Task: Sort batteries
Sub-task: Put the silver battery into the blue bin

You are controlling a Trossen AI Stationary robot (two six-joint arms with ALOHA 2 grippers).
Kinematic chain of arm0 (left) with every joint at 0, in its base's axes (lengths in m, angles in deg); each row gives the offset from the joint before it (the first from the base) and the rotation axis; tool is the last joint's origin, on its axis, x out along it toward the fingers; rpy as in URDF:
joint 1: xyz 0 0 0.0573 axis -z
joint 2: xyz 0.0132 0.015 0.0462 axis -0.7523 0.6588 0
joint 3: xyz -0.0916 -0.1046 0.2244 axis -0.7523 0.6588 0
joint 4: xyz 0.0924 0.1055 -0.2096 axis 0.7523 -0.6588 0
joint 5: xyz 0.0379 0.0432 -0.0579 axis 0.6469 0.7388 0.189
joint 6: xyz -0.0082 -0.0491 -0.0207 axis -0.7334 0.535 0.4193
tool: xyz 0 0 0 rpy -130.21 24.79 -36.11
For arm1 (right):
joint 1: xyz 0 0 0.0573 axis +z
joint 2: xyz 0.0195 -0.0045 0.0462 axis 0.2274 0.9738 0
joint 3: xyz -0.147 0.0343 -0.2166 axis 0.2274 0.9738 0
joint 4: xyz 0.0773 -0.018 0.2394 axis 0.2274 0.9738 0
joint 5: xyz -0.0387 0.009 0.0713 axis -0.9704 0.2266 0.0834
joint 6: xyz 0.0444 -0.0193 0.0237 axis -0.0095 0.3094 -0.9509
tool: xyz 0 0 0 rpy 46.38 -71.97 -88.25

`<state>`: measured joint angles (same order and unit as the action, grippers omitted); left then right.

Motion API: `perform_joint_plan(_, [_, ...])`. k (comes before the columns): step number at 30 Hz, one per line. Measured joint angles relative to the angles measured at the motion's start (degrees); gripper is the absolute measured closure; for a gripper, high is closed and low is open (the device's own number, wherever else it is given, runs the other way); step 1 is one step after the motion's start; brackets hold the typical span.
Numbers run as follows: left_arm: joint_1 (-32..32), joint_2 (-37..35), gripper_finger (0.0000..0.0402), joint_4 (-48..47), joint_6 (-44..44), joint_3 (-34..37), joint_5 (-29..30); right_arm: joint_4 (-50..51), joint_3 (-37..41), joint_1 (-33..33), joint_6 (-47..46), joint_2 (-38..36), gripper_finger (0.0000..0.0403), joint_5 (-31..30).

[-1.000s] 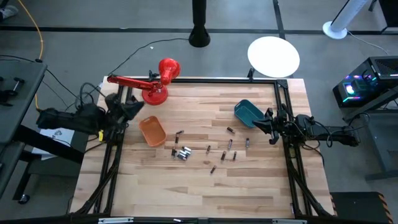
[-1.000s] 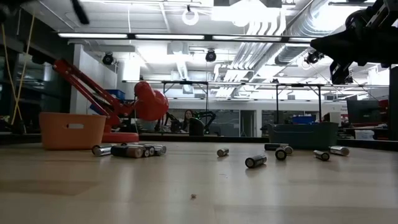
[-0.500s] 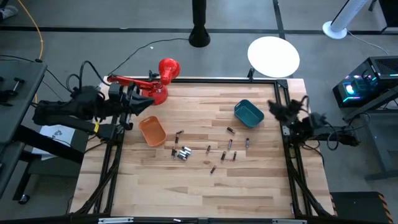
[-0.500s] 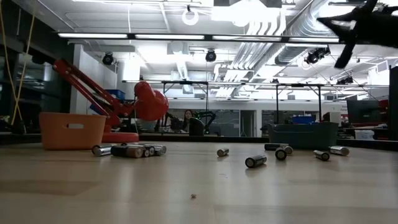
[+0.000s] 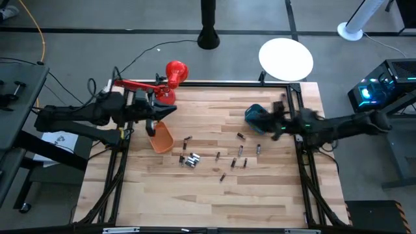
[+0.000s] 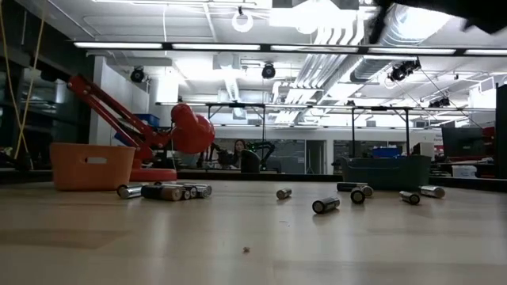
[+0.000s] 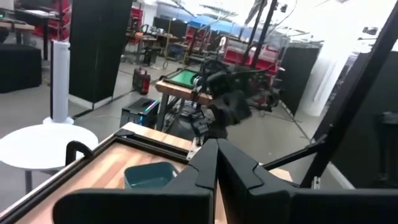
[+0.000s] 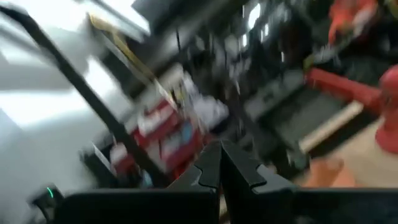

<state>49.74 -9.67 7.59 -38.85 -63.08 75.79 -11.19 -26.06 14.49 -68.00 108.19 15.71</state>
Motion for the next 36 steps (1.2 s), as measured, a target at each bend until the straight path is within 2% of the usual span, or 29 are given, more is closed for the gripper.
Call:
perform_joint_plan(4, [-0.3,1.4,0.0401,1.9,1.2,0.0,0.1,15.3,-10.3,-0.6,-0.3,9.7,0.0402,8.0])
perform_joint_plan(7, [-0.3,1.7,0.0401,2.3,1.6,0.0,0.1,37.2,-17.9,-0.9,-3.3,14.6,0.0402,14.5])
perform_joint_plan(11, [-0.3,1.7,0.0401,2.3,2.1,0.0,0.1,68.9,-25.2,3.0,-2.4,18.6,0.0401,14.1])
perform_joint_plan(14, [-0.3,1.7,0.0401,2.3,3.0,0.0,0.1,83.0,-25.9,7.1,-5.4,19.4,0.0388,11.3])
perform_joint_plan(20, [-0.3,1.7,0.0401,2.2,3.0,0.0,0.1,88.9,-20.0,13.5,-24.8,18.5,0.0310,2.1])
perform_joint_plan(24, [-0.3,1.7,0.0401,2.3,2.7,0.0,0.6,88.0,-15.9,12.9,-38.1,19.0,0.0245,-4.2])
perform_joint_plan(27, [-0.3,1.7,0.0401,2.3,2.0,0.0,1.4,85.2,-12.6,10.5,-44.6,19.8,0.0211,-4.7])
perform_joint_plan(30, [-0.3,1.7,0.0401,2.2,2.0,0.0,1.5,83.1,-9.9,8.4,-48.3,21.4,0.0199,-5.3])
perform_joint_plan(36, [-0.3,1.7,0.0401,2.2,2.0,0.0,1.5,78.7,-8.9,4.9,-48.4,24.9,0.0204,-7.2])
